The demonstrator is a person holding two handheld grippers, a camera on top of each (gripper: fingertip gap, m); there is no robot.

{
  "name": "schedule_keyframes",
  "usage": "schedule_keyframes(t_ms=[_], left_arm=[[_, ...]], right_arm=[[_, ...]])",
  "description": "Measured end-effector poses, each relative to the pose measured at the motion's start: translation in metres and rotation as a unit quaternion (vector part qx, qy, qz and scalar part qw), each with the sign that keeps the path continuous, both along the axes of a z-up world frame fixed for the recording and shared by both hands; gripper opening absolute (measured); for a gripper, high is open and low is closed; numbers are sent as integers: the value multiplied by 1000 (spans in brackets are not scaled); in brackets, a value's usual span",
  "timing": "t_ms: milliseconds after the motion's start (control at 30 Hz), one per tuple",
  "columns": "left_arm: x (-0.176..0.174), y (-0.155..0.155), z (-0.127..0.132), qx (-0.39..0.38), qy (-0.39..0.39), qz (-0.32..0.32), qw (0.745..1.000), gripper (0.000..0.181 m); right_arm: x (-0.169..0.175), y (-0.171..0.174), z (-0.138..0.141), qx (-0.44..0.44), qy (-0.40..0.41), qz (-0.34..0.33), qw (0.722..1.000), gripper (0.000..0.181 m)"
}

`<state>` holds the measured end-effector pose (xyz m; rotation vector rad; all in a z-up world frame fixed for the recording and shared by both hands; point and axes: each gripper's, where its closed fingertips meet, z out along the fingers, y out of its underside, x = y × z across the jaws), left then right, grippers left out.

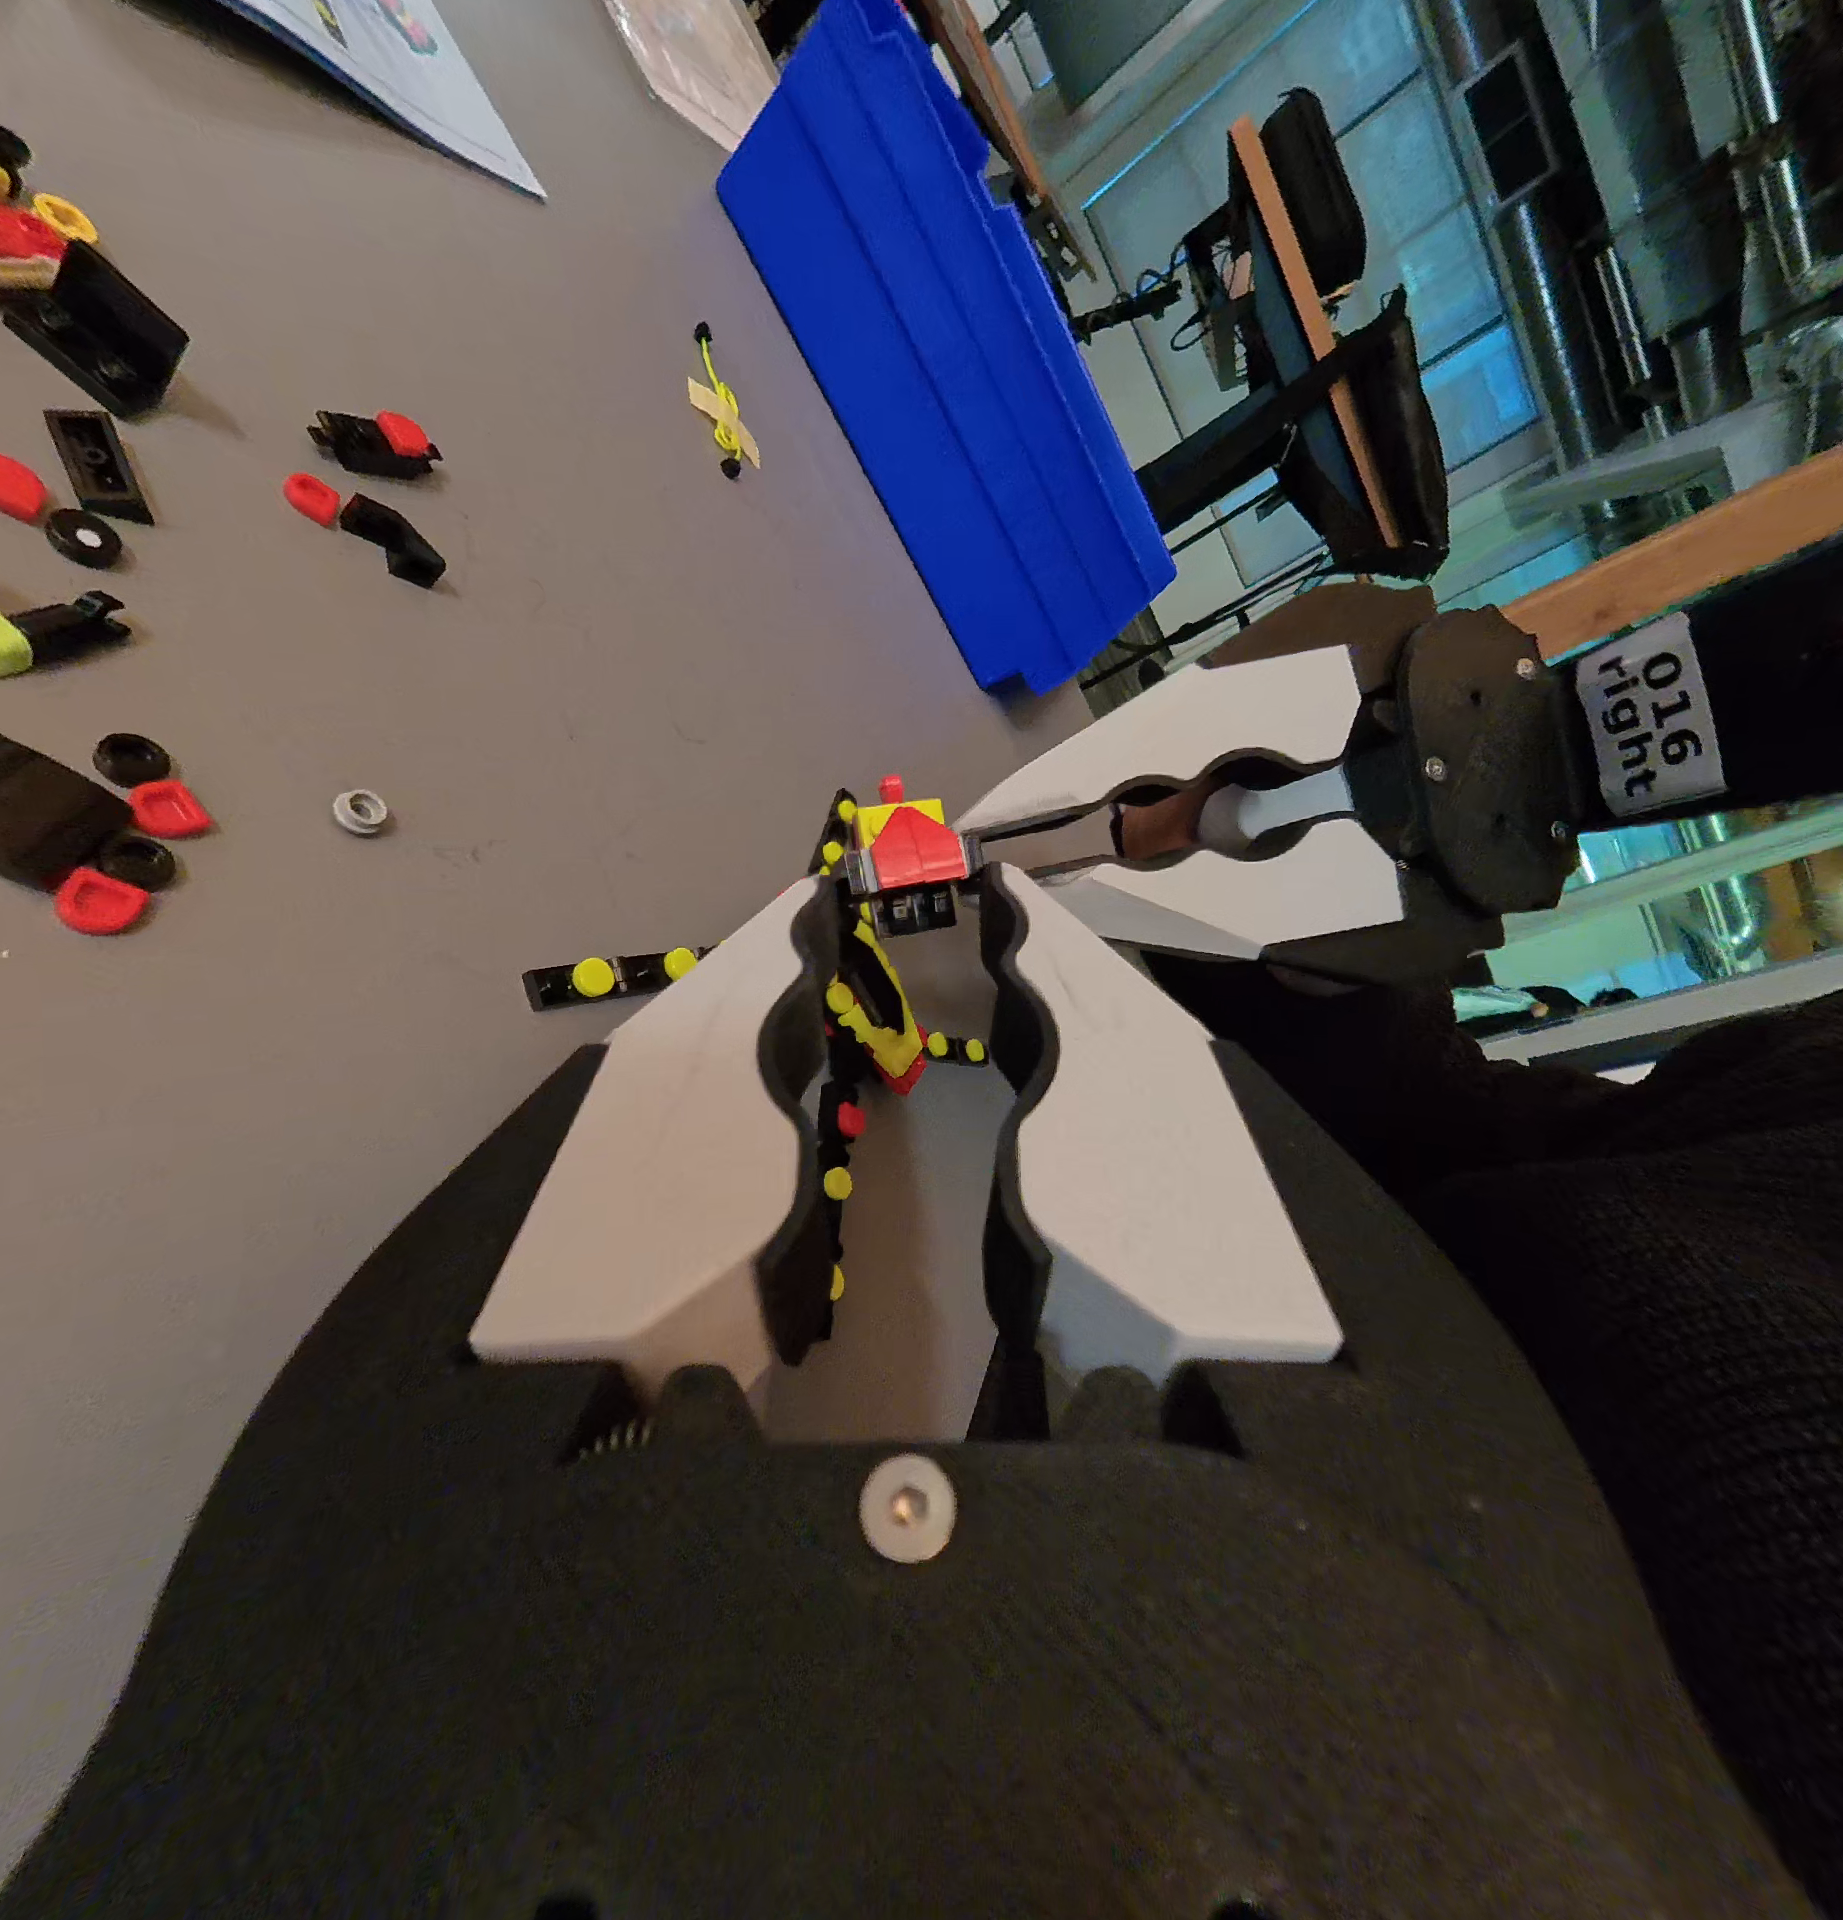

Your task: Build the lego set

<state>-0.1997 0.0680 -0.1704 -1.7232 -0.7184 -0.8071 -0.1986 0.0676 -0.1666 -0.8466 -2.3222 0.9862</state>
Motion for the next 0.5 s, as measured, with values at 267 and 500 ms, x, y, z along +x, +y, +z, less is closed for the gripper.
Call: schedule_keyframes(t_ms=[267, 500], left_arm=[[-3, -2, 17, 48, 4, 7, 999, 25], [-8, -8, 44, 124, 23, 17, 992, 26]], right_arm=[[-5, 0, 13, -19, 32, -8, 999, 16], [-7, 4, 47, -181, 38, -33, 982, 58]])
